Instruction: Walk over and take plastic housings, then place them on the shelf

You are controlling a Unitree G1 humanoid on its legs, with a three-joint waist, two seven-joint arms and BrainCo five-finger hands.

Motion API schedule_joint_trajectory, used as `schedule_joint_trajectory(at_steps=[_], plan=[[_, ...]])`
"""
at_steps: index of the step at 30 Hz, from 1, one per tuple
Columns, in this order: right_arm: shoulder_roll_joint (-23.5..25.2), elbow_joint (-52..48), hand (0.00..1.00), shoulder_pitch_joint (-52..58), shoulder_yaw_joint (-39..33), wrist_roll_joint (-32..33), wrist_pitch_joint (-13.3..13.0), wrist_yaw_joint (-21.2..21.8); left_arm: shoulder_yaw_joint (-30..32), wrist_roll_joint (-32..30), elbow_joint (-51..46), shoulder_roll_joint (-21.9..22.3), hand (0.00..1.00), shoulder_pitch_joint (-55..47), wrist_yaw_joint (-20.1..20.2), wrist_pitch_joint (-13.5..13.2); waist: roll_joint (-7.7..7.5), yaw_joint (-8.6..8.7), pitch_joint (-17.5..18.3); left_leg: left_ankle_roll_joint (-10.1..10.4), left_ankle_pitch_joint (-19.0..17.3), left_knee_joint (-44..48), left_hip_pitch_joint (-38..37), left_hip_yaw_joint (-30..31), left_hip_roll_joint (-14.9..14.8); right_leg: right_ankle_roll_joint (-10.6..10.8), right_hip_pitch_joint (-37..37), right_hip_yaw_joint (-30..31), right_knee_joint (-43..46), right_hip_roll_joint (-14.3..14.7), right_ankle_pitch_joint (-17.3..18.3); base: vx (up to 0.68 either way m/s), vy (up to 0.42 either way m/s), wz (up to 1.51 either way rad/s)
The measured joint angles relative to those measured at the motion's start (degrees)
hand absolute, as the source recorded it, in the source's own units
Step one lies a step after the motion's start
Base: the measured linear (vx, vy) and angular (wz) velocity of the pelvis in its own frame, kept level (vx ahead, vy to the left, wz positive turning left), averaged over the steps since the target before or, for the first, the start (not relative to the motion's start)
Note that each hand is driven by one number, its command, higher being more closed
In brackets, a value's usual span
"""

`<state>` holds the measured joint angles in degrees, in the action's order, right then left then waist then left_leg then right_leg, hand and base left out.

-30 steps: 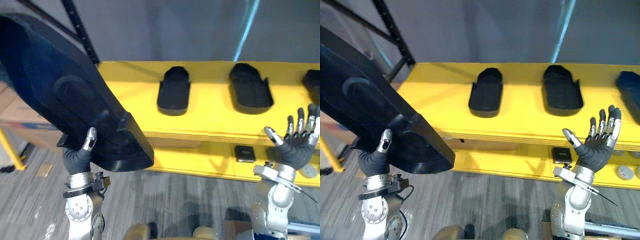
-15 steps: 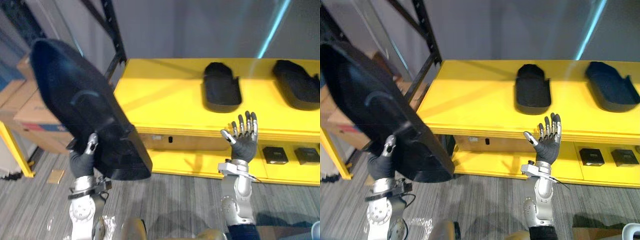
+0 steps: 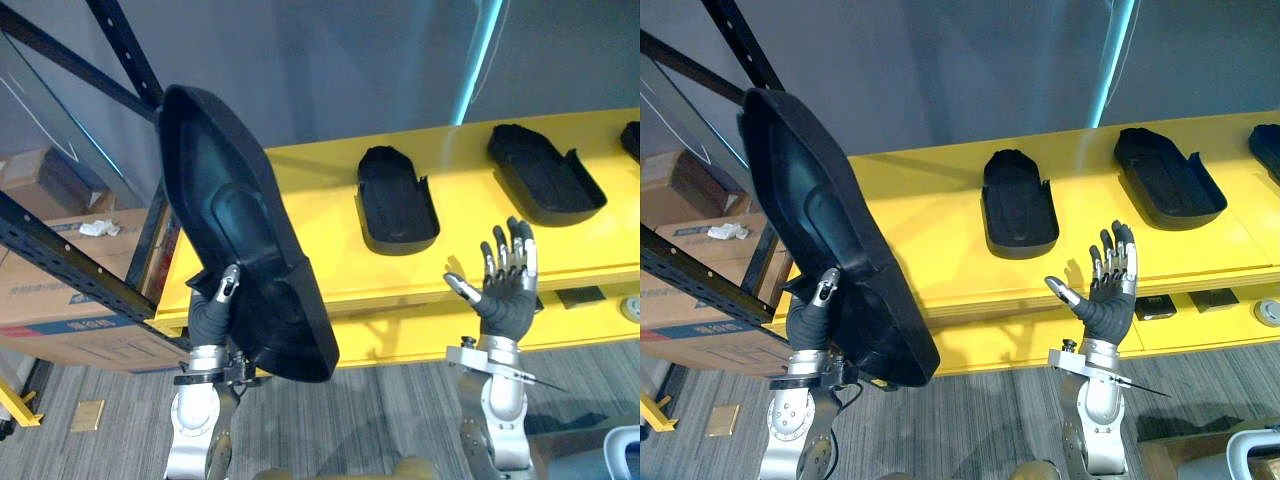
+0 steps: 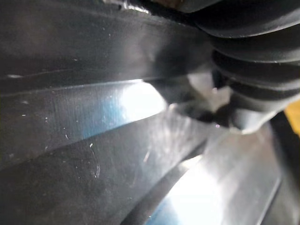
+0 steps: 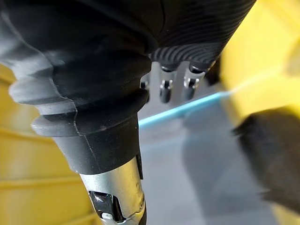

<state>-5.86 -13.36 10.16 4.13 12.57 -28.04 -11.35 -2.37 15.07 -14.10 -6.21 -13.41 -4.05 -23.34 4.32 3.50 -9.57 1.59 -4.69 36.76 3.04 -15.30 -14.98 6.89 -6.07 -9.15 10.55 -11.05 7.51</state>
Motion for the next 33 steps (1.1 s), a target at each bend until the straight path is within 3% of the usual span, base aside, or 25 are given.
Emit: schedule_joint_trajectory(at_steps=[1, 2, 4, 5, 6, 7, 10, 12, 13, 15, 16, 21, 26, 28, 30, 33], plan=[[-0.01, -0.04, 0.0, 0.59, 0.39, -0.7, 0.01, 0.06, 1.61, -0.49, 0.1, -0.04, 1.0, -0.03, -0.18, 0.02, -0.9, -0.05, -0.58, -0.11, 1.56, 4.36, 1.84, 1.17, -0.51, -0.06, -1.71, 0.94, -1.37, -0.52, 0.01, 0.16, -0.009, -0.34], [-0.05, -0.19, 0.0, 0.62, -0.05, -1.69, -0.49, -0.35, 2.37, -1.68, 0.09, -0.17, 1.0, 0.16, -0.45, -0.01, -0.69, -0.46, -0.42, 1.92, -3.65, 2.78, 2.4, 0.82, 0.14, 0.05, -1.97, 1.72, -1.95, -1.13, 0.03, 0.14, 0.023, -0.28], [-0.9, -0.23, 0.0, 0.45, -3.61, -2.44, -0.75, -1.92, 2.34, -4.23, 0.07, -0.55, 1.0, 1.18, -0.44, -0.04, -0.38, 0.32, -0.39, 1.84, -6.02, -8.8, 2.94, 0.72, 2.8, 0.05, -1.39, 1.94, -1.79, -2.16, 0.03, 0.08, 0.088, -0.06], [-1.14, -0.23, 0.0, 0.46, -4.69, -2.66, -0.75, -2.49, 2.35, -5.01, 0.06, -0.81, 1.0, 1.49, -0.44, -0.05, -0.22, 0.43, -0.3, 2.05, -5.14, -13.93, 2.58, 1.06, 3.59, 0.05, -0.94, 2.22, -1.52, -2.25, 0.03, 0.08, 0.16, -0.2], [-1.87, -0.32, 0.0, 0.1, -6.45, -3.09, -0.79, -3.7, 2.45, -5.98, 0.06, -1.41, 1.0, 2.13, -0.83, -0.04, 0.82, 0.38, -0.33, 2.14, 0.18, -23.15, 1.23, 3.32, 4.76, 0.3, 0.21, 3.59, -0.59, -1.72, 0.19, 0.08, 0.211, -0.62], [-2.26, -0.62, 0.0, -0.44, -7.54, -4.43, -0.89, -5.17, 3.65, -6.66, 0.14, -2.98, 1.0, 2.74, -1.57, 0.0, 0.64, 0.31, -0.63, 6.11, 0.16, -24.93, -0.68, 3.54, 5.83, 1.86, 0.97, 6.02, 0.32, -2.05, 1.19, 0.08, 0.205, -0.7], [-1.44, -2.36, 0.0, -0.05, -8.45, -7.22, -0.89, -9.55, 8.3, -7.08, 1.04, -8.02, 1.0, 6.45, -4.17, 1.48, -2.41, 1.5, -1.87, 4.77, -0.71, -24.96, -1.18, 0.73, 8.45, 3.26, 3.53, 9.64, 0.92, -4.88, 0.05, 0.02, 0.172, -0.54], [-0.27, -2.48, 0.0, -0.08, -10.14, -7.01, -0.89, -10.3, 10.54, -7.14, 1.32, -9.43, 1.0, 7.49, -5.13, 3.21, -2.5, 1.89, -1.83, 4.37, -0.95, -25.03, -1.26, -0.96, 8.41, 3.36, 4.46, 11.39, -0.34, -4.78, -2.36, -0.02, 0.145, -0.59], [0.95, -3.53, 0.0, 0.58, -11.39, -6.47, -0.9, -10.11, 12.6, -7.11, 1.31, -9.71, 1.0, 7.86, -5.95, 4.72, -2.26, 2.05, -1.7, 4.15, -1.56, -25.13, -1.6, -2.23, 8.03, 3.61, 5.04, 11.76, -1.58, -4.44, -4.62, -0.02, 0.124, -0.69], [2.04, -4.83, 0.0, 1.61, -11.44, -6.49, -0.9, -9.76, 14.3, -6.81, 1.45, -9.62, 1.0, 7.89, -6.03, 6.18, -2.27, 2.17, -1.71, 3.9, -2.3, -24.65, -1.99, -3.84, 7.52, 3.32, 6.02, 10.95, -1.17, -4.15, -5.94, -0.03, 0.082, -0.6], [2.39, -5.66, 0.0, 2.68, -11.4, -6.33, -0.92, -8.59, 14.68, -6.7, 1.55, -9.53, 1.0, 8.1, -6.0, 8.38, -2.2, 2.57, -1.73, 3.61, -2.78, -24.18, -1.99, -4.19, 7.21, 2.81, 6.94, 10.42, -0.3, -3.88, -6.93, -0.05, 0.071, -0.4], [1.85, -6.09, 0.0, 2.58, -11.33, -6.71, -0.81, -6.24, 16.71, -7.09, 2.62, -8.96, 1.0, 8.21, -6.88, 13.68, -2.33, 1.86, -1.8, 3.37, -4.25, -21.6, 0.41, -4.61, 7.04, 2.63, 7.22, 6.85, -3.17, -4.56, -7.96, -0.08, 0.022, -0.12], [-3.76, -6.01, 0.0, 0.62, -12.79, -6.41, 0.79, -4.19, 23.13, -4.58, 17.54, -8.45, 1.0, 8.1, -9.47, 20.29, 1.02, 2.19, -2.32, 3.95, -2.77, -22.1, 0.85, -5.8, 6.66, 4.15, 7.97, 4.46, -4.9, -4.57, -7.87, -0.06, -0.052, -0.14], [-4.46, -5.48, 0.0, 1.5, -14.03, -4.65, 2.19, -2.27, 25.03, -3.67, 22.3, -8.72, 1.0, 8.91, -9.5, 21.68, 1.53, 2.5, -2.09, 4.3, -1.8, -23.48, 0.24, -5.83, 6.39, 4.15, 7.96, 4.39, -4.99, -4.04, -7.87, -0.01, -0.06, -0.03], [-5.03, -5.03, 0.0, 2.37, -14.04, -3.18, 3.11, -0.37, 26.83, -3.55, 26.75, -10.34, 1.0, 10.26, -9.32, 22.64, 1.54, 2.9, -2.09, 4.59, -0.78, -25.23, -0.69, -5.89, 6.36, 4.1, 7.94, 4.37, -5.07, -3.69, -7.83, -0.03, -0.058, -0.05], [-5.37, -3.4, 0.0, 3.12, -13.26, -0.81, 4.01, 4.28, 27.27, -1.51, 36.57, -16.77, 1.0, 14.57, -7.79, 23.63, 1.53, 3.52, -2.1, 4.7, 0.14, -26.85, -1.23, -6.19, 6.65, 3.82, 8.12, 4.38, -5.64, -3.64, -7.65, -0.05, -0.031, -0.05]])
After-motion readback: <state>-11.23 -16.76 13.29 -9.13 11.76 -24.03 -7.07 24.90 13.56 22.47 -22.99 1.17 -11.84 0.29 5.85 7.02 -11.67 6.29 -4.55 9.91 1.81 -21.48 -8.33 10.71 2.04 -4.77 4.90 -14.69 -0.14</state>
